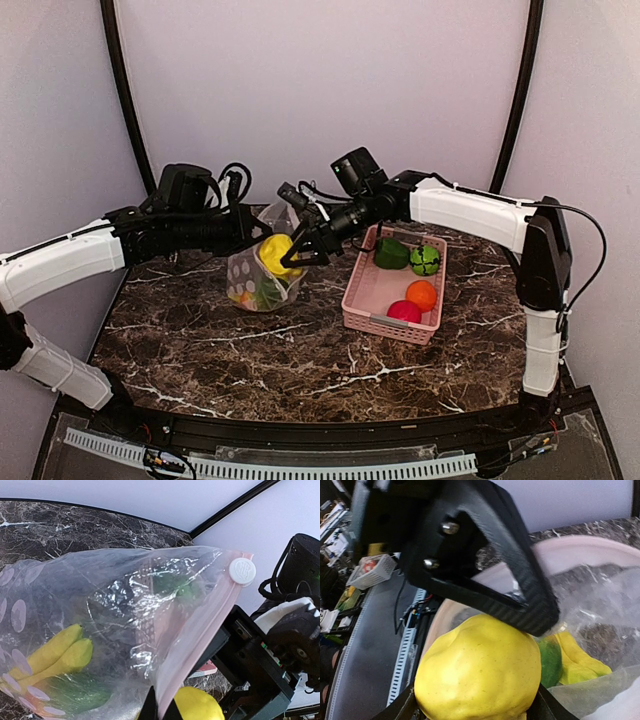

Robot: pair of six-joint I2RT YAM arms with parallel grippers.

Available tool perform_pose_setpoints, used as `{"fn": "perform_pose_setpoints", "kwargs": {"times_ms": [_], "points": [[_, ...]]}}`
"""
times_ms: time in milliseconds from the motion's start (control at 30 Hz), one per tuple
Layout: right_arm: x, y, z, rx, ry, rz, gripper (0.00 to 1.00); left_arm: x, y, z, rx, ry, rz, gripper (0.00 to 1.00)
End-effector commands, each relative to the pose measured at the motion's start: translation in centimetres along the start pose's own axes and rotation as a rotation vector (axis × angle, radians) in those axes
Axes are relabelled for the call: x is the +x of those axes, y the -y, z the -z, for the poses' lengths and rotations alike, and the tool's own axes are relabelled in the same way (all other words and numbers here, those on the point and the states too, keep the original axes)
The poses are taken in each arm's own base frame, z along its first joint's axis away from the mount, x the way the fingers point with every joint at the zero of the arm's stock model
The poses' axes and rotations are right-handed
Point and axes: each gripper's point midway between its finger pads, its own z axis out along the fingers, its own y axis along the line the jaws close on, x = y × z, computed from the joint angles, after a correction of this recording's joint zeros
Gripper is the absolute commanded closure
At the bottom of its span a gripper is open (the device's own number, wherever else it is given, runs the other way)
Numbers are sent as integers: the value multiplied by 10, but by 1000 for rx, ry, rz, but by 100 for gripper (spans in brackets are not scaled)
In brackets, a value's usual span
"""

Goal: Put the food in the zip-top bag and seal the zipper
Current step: Place the fake fruit in the zipper food storage bag.

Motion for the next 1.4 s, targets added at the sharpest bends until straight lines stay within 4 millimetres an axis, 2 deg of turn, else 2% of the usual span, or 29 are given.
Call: {"fn": "perform_pose_setpoints", "kwargs": {"times_ms": [0,100,200,333,500,600,733,833,900,1067,1133,1300,1367], "points": [[-25,43,16,334,11,-12,45,-4,9,10,32,19,-8,99],[-27,57,27,458,0,-23,43,-4,7,10,21,20,-9,99],[-33,56,29,478,8,-23,37,-3,5,8,19,16,-4,99],[-48,35,21,413,23,22,32,0,5,2,30,3,8,99],[-64,16,15,402,8,83,20,0,5,-5,23,-9,-4,99],[-72,5,23,401,25,104,12,-3,1,-2,-1,5,-19,99],[-78,-13,39,415,35,174,11,-5,-5,3,-25,32,-28,99],[-79,-16,56,478,24,214,11,-9,-14,9,-68,65,-15,99],[-76,-11,69,529,7,221,11,-17,-18,17,-83,107,10,99],[-56,14,109,615,-6,151,12,-41,-10,45,-84,223,-16,99],[-44,26,127,644,-4,95,13,-45,-11,47,-114,222,-61,99],[-6,65,172,755,-26,-18,22,-33,-41,30,-235,134,-130,99],[19,82,187,810,-79,-39,25,-38,-36,32,-228,130,-165,99]]}}
